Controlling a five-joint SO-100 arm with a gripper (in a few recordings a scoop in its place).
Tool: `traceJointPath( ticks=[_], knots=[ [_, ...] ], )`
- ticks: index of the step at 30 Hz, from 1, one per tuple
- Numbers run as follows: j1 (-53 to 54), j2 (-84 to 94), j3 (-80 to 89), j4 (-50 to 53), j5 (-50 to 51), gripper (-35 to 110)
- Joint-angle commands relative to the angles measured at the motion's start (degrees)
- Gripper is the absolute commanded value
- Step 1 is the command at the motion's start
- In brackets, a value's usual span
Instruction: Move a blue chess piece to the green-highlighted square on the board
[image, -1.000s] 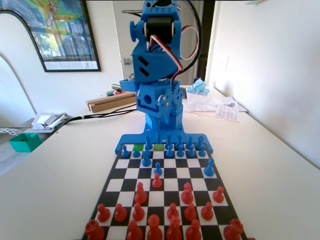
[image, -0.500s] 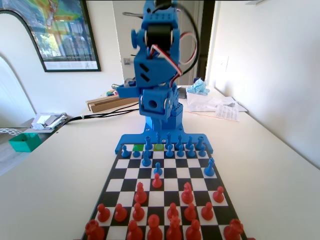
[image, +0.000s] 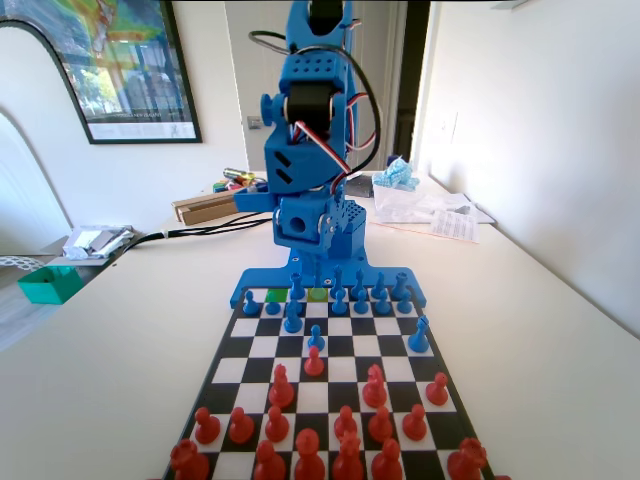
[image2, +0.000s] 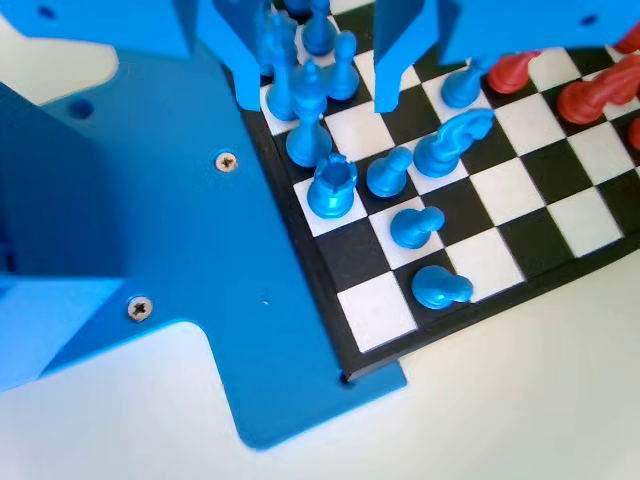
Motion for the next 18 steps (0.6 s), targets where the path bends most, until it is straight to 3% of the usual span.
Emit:
traceJointPath(
  ticks=[1, 18],
  knots=[
    [0.53, 0.53, 1.05, -2.64, -3.6, 16],
    [-0.97, -0.88, 3.69, -8.35, -2.29, 13]
  ],
)
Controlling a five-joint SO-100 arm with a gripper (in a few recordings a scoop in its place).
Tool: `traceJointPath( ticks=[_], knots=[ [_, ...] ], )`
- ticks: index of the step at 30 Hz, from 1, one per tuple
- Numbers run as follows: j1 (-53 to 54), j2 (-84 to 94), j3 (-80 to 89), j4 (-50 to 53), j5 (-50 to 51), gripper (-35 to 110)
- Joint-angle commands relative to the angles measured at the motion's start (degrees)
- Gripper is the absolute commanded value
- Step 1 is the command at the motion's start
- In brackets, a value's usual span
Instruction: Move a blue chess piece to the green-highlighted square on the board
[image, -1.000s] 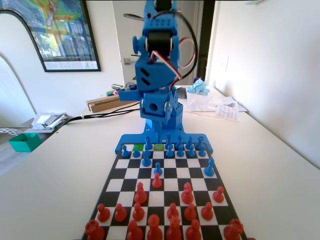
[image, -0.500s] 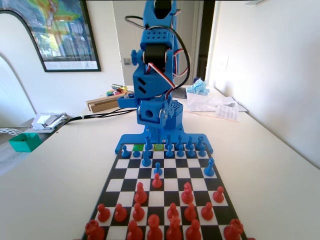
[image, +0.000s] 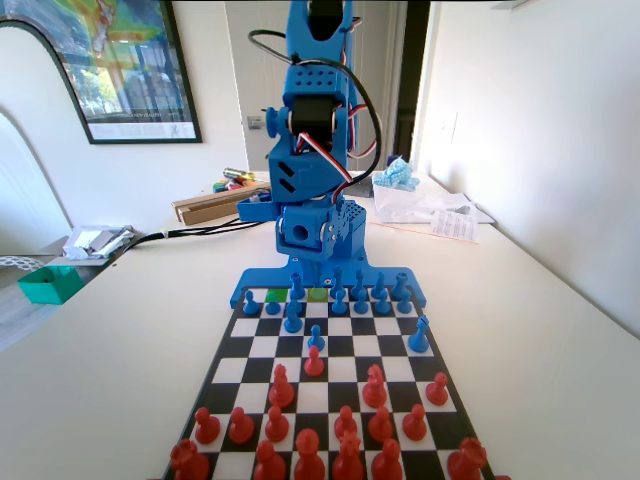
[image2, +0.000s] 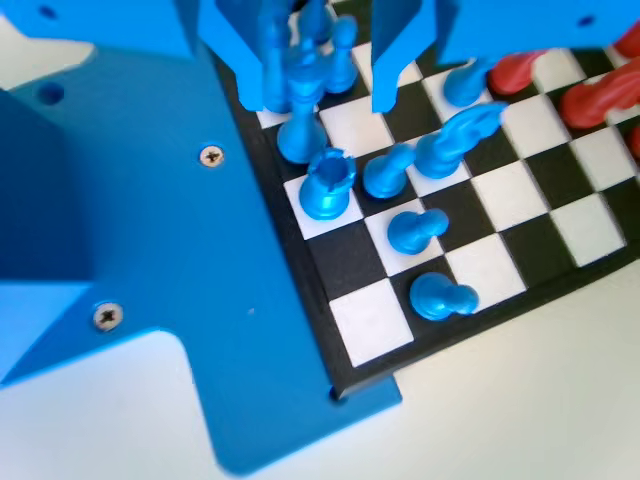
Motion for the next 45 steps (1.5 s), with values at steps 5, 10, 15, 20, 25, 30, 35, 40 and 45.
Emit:
traceJointPath(
  ticks=[5, 10, 15, 20, 25, 30, 35, 40, 45],
  knots=[
    [-0.35, 0.53, 1.49, -2.46, -2.29, 13],
    [-0.62, 0.53, 1.67, -2.81, -1.93, 8],
    [-0.62, 0.53, 3.43, -6.33, -1.85, 4],
    [-0.62, 0.53, 4.22, -7.12, -2.37, 1],
    [-0.44, 0.53, 4.22, -7.03, -2.99, 1],
    [-0.44, 0.53, 0.79, -1.49, -3.08, 1],
    [-0.44, 0.79, -3.43, 3.87, -2.37, 1],
    [0.44, 1.49, -7.38, 8.79, -2.64, 1],
    [1.58, 2.64, -13.8, 18.28, -3.43, 1]
  ],
)
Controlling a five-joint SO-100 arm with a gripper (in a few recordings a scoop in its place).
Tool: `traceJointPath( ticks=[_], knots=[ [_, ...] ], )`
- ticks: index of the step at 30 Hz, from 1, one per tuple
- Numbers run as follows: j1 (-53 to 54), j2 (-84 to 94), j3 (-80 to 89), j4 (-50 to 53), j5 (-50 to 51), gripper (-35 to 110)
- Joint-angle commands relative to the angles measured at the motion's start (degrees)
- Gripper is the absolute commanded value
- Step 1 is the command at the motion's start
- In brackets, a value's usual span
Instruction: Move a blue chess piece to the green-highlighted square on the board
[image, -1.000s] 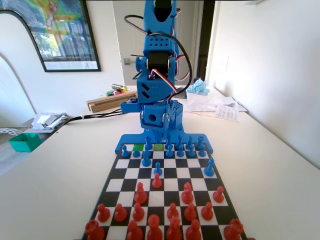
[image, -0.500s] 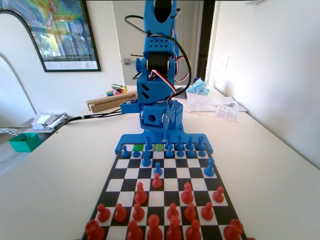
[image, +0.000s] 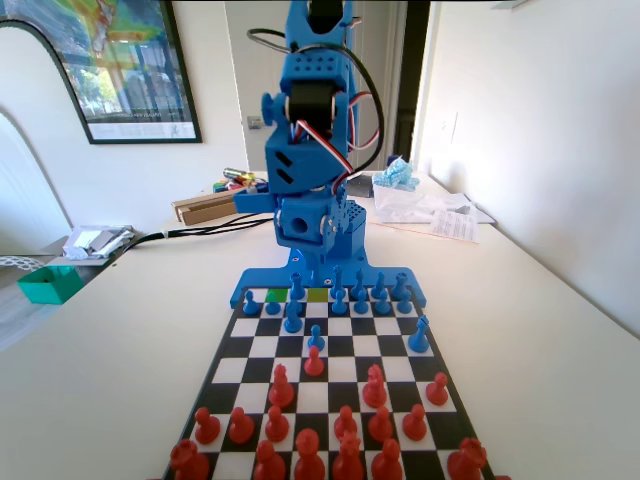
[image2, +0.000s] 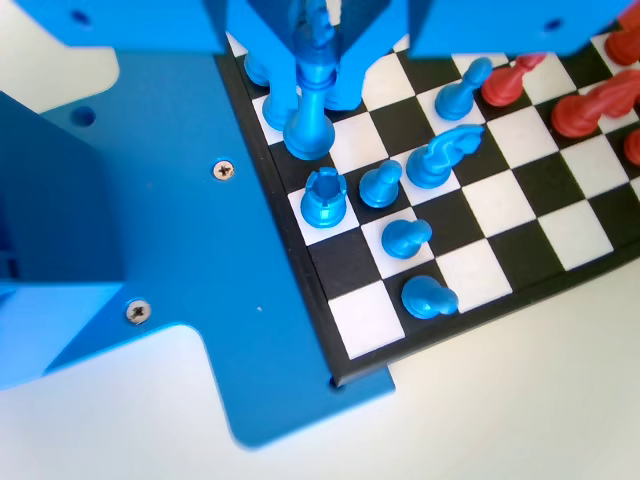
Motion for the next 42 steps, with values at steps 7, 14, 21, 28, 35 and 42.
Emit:
traceJointPath(
  ticks=[7, 14, 21, 28, 35, 42],
  knots=[
    [4.92, 4.22, -13.97, 16.79, -5.36, 1],
    [10.11, 4.48, -18.46, 21.45, -1.93, 1],
    [16.7, 4.22, -15.38, 17.4, 1.93, 1],
    [21.53, -0.97, -10.02, 6.24, 3.52, 1],
    [22.76, -2.9, -5.36, -0.35, 4.13, 1],
    [23.29, -3.78, 0.97, -9.23, 3.78, 1]
  ],
)
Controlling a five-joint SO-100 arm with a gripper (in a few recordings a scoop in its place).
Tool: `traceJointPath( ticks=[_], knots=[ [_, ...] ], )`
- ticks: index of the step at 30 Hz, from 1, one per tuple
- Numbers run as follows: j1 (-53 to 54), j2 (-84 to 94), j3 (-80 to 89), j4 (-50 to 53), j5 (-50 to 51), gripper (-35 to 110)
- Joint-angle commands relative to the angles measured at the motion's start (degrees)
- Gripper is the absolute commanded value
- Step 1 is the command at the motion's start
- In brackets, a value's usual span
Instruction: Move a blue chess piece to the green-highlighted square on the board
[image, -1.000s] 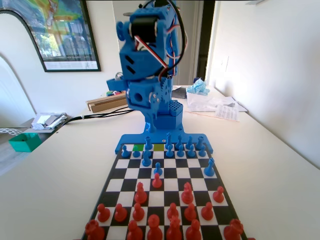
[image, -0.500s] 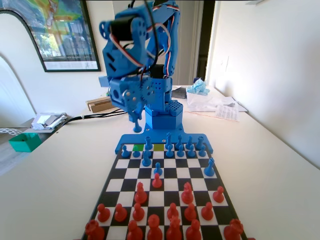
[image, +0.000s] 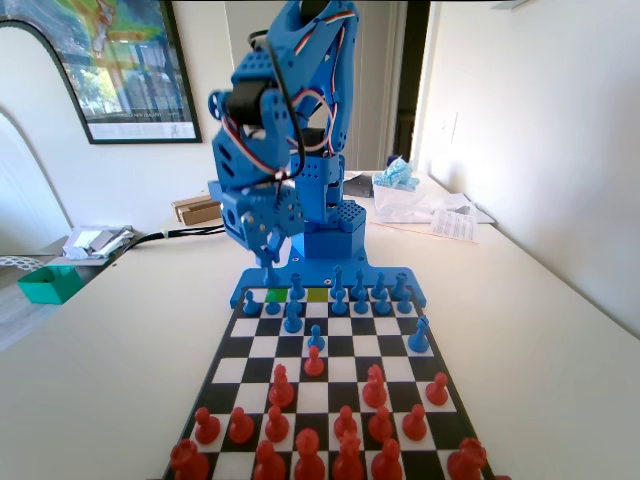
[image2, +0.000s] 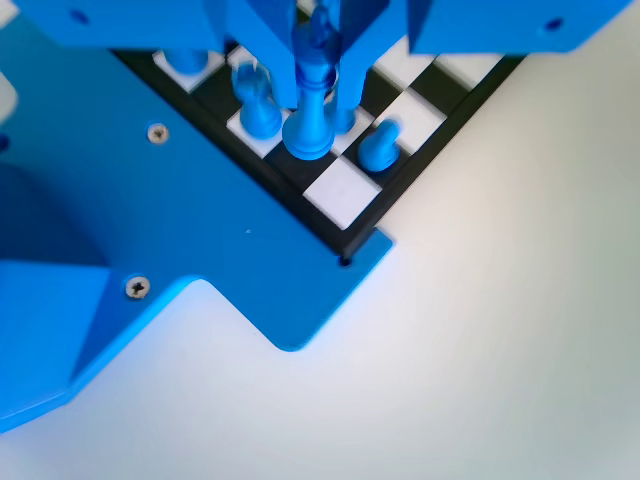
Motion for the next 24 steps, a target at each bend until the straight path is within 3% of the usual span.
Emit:
traceJointPath(
  ticks=[1, 24],
  knots=[
    [1.23, 0.09, 2.02, -3.52, -0.53, 1],
    [-0.18, -0.7, 8.0, -12.92, 1.23, 1]
  ],
)
